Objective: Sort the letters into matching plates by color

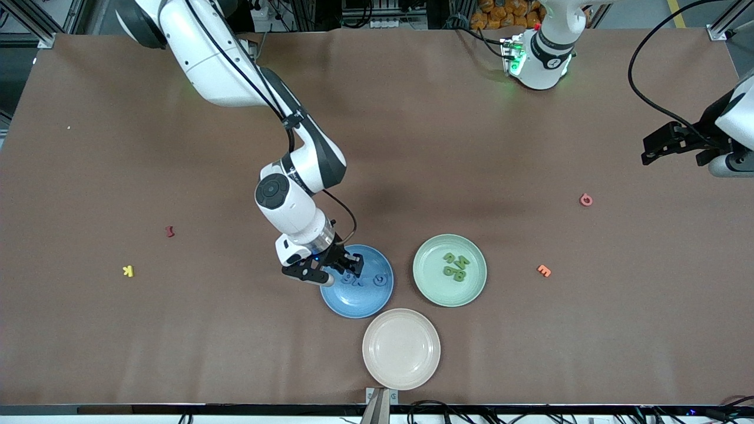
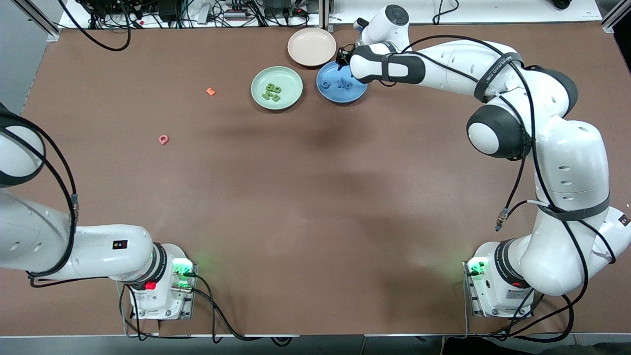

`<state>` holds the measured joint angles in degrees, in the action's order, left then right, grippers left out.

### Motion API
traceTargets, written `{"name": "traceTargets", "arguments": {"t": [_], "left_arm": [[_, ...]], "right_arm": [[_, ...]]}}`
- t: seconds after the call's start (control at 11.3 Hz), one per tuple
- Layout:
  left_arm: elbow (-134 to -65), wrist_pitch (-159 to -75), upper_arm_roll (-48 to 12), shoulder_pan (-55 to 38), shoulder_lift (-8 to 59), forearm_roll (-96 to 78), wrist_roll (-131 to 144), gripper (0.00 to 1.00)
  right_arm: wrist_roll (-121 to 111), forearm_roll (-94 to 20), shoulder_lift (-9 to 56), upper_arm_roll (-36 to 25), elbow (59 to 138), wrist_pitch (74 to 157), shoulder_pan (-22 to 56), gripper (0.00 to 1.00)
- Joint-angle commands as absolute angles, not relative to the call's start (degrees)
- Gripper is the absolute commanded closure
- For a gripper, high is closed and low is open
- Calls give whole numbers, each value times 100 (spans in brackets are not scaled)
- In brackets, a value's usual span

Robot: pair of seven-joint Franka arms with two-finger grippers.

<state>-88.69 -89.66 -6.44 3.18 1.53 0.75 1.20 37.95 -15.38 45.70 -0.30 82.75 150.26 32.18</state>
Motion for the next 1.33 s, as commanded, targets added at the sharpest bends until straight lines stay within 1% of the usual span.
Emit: {"name": "traceTargets", "arguments": {"t": [0.0,0.18,0.27,0.36,0.53,0.8,1.07,1.24], "left_arm": [[-8868,-8886,-677,334,114,220,176,0],[-8868,-8886,-668,334,123,220,176,0],[-8868,-8886,-668,334,114,220,176,0],[-8868,-8886,-659,343,123,211,176,0],[-8868,-8886,-659,343,123,211,176,0],[-8868,-8903,-659,334,132,211,193,0],[-8877,-8903,-659,334,132,211,193,0],[-8877,-8895,-668,334,132,211,193,0]], "right_arm": [[3290,-1573,4676,-97,8068,14968,3173,0],[2719,-1591,4519,-105,8112,14854,2894,0],[2298,-1582,4457,-140,8121,14479,2744,0],[1781,-1591,4386,-332,8086,14075,2568,0],[1154,-1591,4263,-395,8095,13879,2033,0],[-30,-1547,4035,-527,8095,13265,1294,0],[-1244,-1381,3754,-799,8095,12745,696,0],[-1432,-1232,3578,-852,8095,12517,414,0]]}}
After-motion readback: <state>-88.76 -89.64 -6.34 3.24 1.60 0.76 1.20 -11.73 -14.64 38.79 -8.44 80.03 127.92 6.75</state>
